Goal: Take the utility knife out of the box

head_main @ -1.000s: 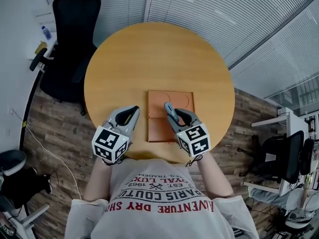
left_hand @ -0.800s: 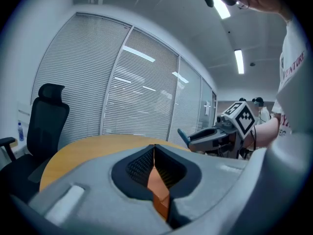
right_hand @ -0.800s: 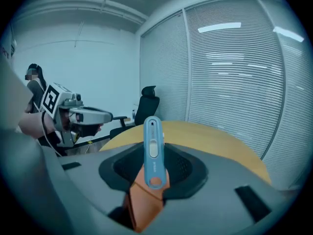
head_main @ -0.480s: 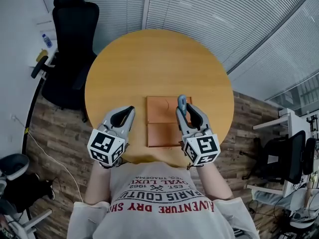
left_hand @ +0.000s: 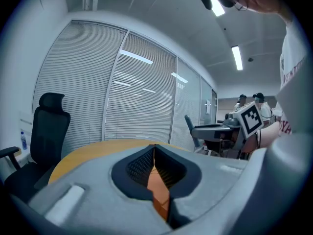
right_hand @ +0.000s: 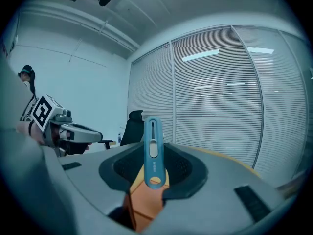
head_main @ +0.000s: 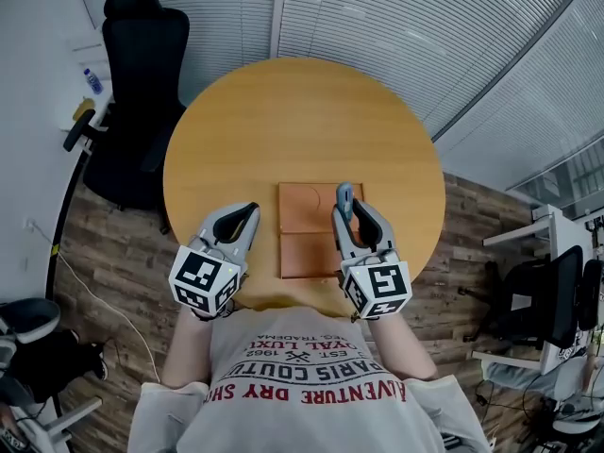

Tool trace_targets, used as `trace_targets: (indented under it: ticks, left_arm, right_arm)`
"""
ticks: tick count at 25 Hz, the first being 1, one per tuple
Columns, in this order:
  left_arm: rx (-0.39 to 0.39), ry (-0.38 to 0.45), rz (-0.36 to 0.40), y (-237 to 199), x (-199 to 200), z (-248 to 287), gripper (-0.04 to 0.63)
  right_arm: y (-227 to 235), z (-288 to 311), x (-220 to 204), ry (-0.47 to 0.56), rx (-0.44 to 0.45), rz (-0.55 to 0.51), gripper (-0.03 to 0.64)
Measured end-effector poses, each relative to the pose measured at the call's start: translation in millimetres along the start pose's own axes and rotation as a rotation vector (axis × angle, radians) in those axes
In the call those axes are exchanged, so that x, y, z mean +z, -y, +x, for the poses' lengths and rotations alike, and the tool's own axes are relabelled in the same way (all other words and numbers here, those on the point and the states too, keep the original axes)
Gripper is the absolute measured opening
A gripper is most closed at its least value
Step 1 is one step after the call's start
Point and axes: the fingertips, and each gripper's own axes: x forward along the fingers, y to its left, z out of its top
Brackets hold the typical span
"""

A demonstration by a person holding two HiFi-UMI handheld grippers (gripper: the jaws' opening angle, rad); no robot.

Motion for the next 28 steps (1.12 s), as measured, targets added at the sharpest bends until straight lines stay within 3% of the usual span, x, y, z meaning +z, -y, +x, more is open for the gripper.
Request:
trace_targets:
  ticks: [28]
  left_arm:
    - [-0.032, 0.006, 0.012, 18, 8, 9, 0.011]
  right_arm:
    - [8, -7, -7, -0.024, -0.021, -0.022, 0.133]
